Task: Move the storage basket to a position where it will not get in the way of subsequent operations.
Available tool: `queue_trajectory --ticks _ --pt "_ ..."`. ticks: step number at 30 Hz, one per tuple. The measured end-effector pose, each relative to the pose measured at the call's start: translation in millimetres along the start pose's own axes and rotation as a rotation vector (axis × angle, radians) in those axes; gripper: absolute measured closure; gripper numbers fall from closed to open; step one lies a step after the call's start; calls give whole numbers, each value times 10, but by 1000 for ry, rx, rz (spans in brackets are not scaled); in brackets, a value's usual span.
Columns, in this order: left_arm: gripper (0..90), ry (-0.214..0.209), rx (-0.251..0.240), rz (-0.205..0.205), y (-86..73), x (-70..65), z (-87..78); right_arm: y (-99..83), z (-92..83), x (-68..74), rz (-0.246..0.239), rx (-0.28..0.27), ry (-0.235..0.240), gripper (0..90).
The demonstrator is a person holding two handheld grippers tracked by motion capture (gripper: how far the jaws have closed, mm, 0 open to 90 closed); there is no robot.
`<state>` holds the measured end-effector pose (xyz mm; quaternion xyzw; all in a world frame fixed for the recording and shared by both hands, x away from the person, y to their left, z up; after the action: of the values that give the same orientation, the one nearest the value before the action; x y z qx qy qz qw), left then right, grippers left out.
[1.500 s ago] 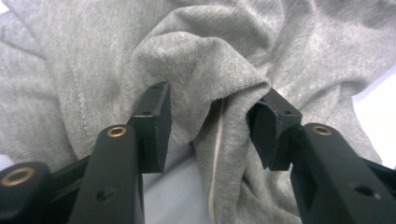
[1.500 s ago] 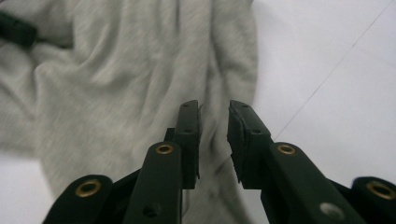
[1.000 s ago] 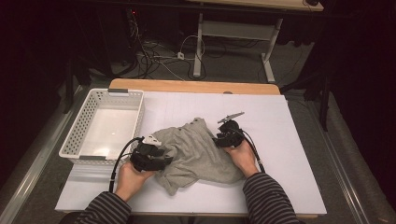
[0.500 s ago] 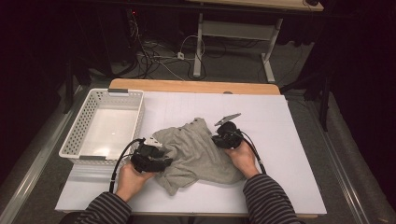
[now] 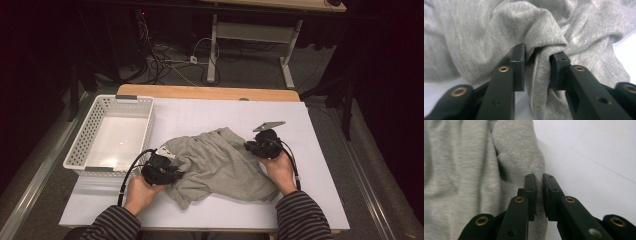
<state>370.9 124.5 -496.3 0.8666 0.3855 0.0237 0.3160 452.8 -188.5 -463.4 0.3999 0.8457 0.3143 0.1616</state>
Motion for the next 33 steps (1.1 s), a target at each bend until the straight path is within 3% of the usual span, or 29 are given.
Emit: queue_trajectory --ticks 2,5,9,11,16,20,25,28,31,33 --pt "702 -3 0 -1 0 2 -12 -70 -26 -118 52 -11 -6 830" --pt "724 -8 1 -1 2 5 -14 -184 -50 -229 90 -12 -19 830" --pt "758 -19 5 -6 7 10 -7 -268 -29 -169 79 -1 -6 806" --pt "769 -19 6 -2 9 2 -25 -279 -44 -135 75 -14 -5 739" --pt "791 -17 -25 6 12 2 -156 -356 -243 -76 63 -76 -16 682" --pt "786 -10 -47 1 17 7 -191 -526 -367 -60 60 -56 -28 683" --pt "754 -14 -51 6 9 -24 -224 -727 -503 -98 99 -70 -28 695" --pt "721 -8 -67 5 4 -34 -259 -840 -510 -103 116 -44 -19 692" --pt "631 9 -88 2 7 -44 -298 -914 -472 -99 117 -12 -11 686" --pt "576 22 -90 27 14 -76 -329 -916 -464 -84 120 -11 -2 686"
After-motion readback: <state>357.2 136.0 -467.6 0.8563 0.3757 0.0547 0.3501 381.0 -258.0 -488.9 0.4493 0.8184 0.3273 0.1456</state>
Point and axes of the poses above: each handheld gripper's, and its own axes: z roughly forward along the jaws, y roughly out of its top, x roughly to its left, the point moved 4 cm from there along z, roughly forward along the jaws, and after that the axes turned 1 degree about x, right-handed, at the moved point
